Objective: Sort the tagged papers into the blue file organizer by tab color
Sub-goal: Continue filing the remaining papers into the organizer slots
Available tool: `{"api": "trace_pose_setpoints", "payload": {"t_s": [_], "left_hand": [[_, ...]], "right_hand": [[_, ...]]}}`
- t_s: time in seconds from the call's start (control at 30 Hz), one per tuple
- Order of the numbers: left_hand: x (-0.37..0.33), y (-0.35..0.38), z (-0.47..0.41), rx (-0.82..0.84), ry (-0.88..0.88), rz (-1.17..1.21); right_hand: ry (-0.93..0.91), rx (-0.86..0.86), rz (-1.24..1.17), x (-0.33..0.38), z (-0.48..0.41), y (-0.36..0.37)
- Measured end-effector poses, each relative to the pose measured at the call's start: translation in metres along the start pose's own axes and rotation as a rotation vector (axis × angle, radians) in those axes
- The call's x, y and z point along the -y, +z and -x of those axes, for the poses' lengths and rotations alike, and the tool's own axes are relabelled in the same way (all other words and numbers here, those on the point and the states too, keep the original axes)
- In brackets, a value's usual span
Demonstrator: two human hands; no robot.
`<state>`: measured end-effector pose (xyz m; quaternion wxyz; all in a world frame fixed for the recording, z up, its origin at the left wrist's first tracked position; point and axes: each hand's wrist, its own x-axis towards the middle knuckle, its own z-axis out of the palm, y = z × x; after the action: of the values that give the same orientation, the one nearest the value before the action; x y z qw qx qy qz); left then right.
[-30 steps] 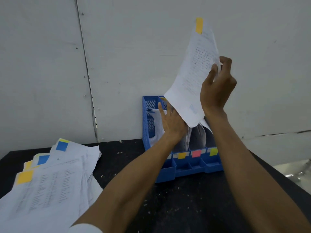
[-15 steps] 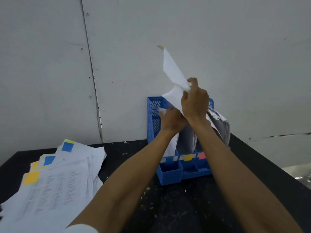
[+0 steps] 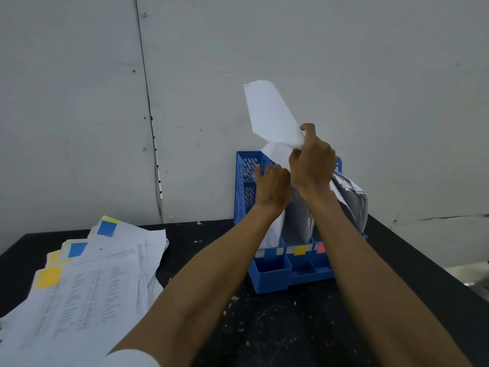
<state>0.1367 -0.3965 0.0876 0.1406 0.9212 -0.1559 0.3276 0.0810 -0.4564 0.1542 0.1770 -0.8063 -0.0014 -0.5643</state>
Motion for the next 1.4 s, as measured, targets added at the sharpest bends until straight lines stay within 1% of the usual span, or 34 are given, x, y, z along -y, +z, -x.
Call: {"api": "trace_pose_setpoints", "payload": {"t_s": [0.1, 0.17, 0.2, 0.23, 0.33, 0.37, 0.4, 0.47, 0.5, 0.53, 0.6, 0.67, 0.8, 0.87, 0.9, 1.0, 1.07, 1.13, 1.2, 1.27, 1.3, 1.4], "left_hand": [[-0.001, -0.005, -0.001, -0.114, -0.174, 0.180], [-0.001, -0.005, -0.003, -0.163, -0.181, 0.119], [0.001, -0.003, -0.004, -0.138, -0.145, 0.063], [0.002, -0.003, -0.005, -0.065, -0.088, 0.028], [0.003, -0.012, -0.002, 0.347, 0.039, 0.073], [0.003, -0.014, 0.000, 0.417, 0.087, 0.076], [0.002, -0.016, 0.003, 0.434, 0.144, 0.071], [-0.001, -0.019, 0.005, 0.396, 0.222, 0.073], [0.000, -0.018, 0.004, 0.378, 0.232, 0.074], [0.001, -0.019, 0.003, 0.399, 0.227, 0.080], [0.002, -0.024, -0.001, 0.493, 0.212, 0.124], [0.000, -0.033, -0.002, 0.535, 0.197, 0.175], [-0.004, -0.038, -0.003, 0.588, 0.028, 0.248], [-0.002, -0.034, -0.004, 0.529, 0.018, 0.226], [-0.001, -0.031, -0.003, 0.464, -0.022, 0.260], [0.010, -0.028, -0.002, 0.242, -0.179, 0.573], [0.021, -0.028, -0.001, 0.103, -0.220, 0.690], [0.033, -0.030, -0.001, 0.070, -0.255, 0.729], [0.046, -0.030, -0.001, 0.059, -0.278, 0.738], [0.061, -0.032, 0.002, 0.032, -0.274, 0.740], [0.069, -0.037, 0.006, 0.022, -0.258, 0.740], [0.099, -0.053, 0.025, -0.001, -0.204, 0.713]], "right_hand": [[-0.009, 0.127, 0.054, -0.005, 0.001, 0.003], [-0.007, 0.200, 0.080, -0.011, 0.005, 0.005], [0.002, 0.226, 0.085, -0.013, 0.007, 0.006], [0.013, 0.238, 0.086, -0.015, 0.009, 0.006], [0.038, 0.219, 0.089, -0.015, 0.011, 0.005], [0.038, 0.205, 0.083, -0.013, 0.011, 0.004], [0.038, 0.180, 0.075, -0.011, 0.011, 0.002], [0.036, 0.114, 0.043, -0.008, 0.012, -0.002], [0.029, 0.089, 0.027, -0.007, 0.012, -0.004], [0.021, 0.081, 0.021, -0.006, 0.012, -0.005], [0.022, 0.100, 0.045, -0.007, 0.014, -0.007], [0.044, 0.112, 0.060, -0.009, 0.018, -0.008], [0.063, 0.150, 0.070, -0.015, 0.028, -0.003], [0.114, 0.234, 0.102, -0.020, 0.035, 0.000], [0.146, 0.290, 0.126, -0.024, 0.040, 0.001], [0.192, 0.525, 0.216, -0.037, 0.059, 0.005], [0.244, 0.680, 0.260, -0.042, 0.071, 0.008], [0.343, 0.816, 0.249, -0.045, 0.080, 0.010], [0.407, 0.914, 0.230, -0.044, 0.086, 0.011], [0.423, 0.952, 0.244, -0.041, 0.087, 0.010], [0.418, 0.939, 0.248, -0.037, 0.085, 0.008], [0.321, 0.782, 0.232, -0.017, 0.069, 0.005]]}}
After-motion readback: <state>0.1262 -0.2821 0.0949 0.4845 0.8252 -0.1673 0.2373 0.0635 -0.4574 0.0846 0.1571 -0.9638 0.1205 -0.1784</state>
